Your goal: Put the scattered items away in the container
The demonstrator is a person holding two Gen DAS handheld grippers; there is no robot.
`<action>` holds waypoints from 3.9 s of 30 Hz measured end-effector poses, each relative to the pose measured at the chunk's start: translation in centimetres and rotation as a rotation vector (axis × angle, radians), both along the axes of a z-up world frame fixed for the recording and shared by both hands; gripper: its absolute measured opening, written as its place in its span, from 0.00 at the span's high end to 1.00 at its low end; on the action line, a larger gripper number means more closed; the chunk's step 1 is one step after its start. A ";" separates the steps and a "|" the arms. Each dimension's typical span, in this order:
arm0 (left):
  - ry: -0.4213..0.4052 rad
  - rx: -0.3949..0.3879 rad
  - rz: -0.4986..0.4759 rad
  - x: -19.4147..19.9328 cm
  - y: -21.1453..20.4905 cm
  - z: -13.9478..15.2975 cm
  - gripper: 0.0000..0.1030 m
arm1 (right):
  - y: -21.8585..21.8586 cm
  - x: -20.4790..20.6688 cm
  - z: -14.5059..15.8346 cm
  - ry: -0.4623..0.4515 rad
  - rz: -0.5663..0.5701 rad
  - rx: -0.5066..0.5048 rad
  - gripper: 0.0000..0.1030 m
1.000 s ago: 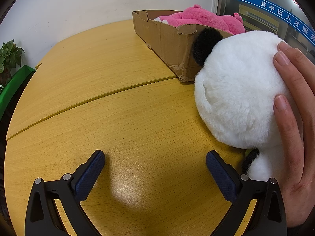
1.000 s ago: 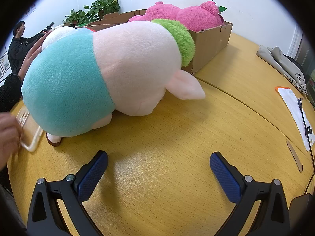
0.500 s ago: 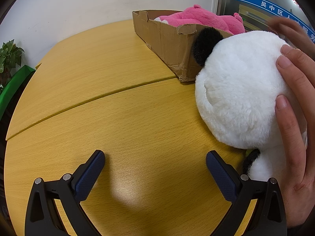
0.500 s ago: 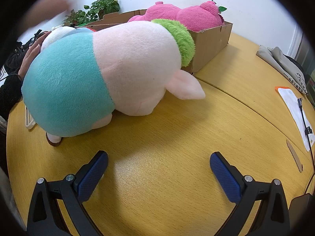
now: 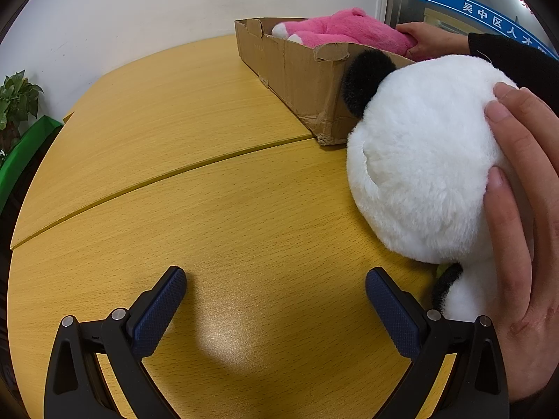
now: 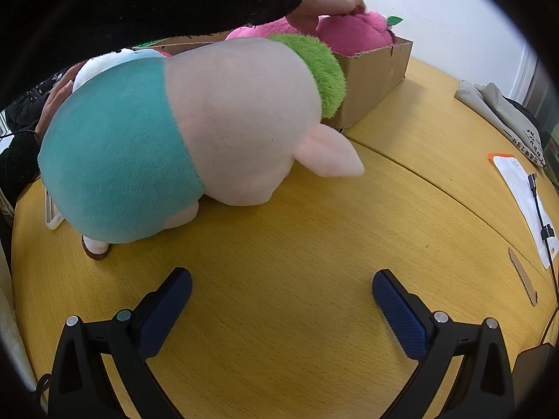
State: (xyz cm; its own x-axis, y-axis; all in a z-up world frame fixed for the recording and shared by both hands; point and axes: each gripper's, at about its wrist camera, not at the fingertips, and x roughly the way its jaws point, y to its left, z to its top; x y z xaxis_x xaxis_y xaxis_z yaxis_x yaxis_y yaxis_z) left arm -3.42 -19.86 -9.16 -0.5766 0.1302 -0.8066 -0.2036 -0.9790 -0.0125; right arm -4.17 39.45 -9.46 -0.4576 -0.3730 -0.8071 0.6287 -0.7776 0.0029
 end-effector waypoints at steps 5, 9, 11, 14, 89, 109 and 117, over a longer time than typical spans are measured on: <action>0.000 0.000 0.001 0.0 0.0 0.0 0.00 | 0.0 0.0 0.0 0.000 0.000 0.000 0.00; 0.000 0.000 0.002 0.0 0.0 0.0 0.00 | 0.0 0.0 0.0 0.000 -0.001 0.000 0.00; 0.000 0.000 0.002 0.0 0.0 0.0 0.00 | 0.0 0.0 0.0 0.000 -0.001 0.000 0.00; 0.000 0.000 0.003 0.0 0.0 0.0 0.00 | 0.0 0.0 0.0 0.000 -0.001 0.000 0.00; 0.000 0.000 0.022 0.0 0.0 0.1 0.00 | 0.0 0.0 0.0 0.000 -0.008 -0.001 0.00; 0.000 0.000 0.076 0.1 0.3 0.1 0.00 | -0.1 0.0 0.0 0.001 -0.028 0.000 0.00; -0.035 -0.007 0.117 0.9 0.6 0.2 0.00 | -1.0 2.5 -0.1 0.005 -0.099 0.003 0.00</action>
State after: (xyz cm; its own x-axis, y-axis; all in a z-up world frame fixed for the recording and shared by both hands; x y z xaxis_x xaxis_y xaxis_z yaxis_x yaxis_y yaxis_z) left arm -2.48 -19.24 -8.99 -0.5593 0.0583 -0.8269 -0.0879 -0.9961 -0.0107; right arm -1.65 38.47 -9.53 -0.4958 -0.3239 -0.8058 0.5491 -0.8358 -0.0019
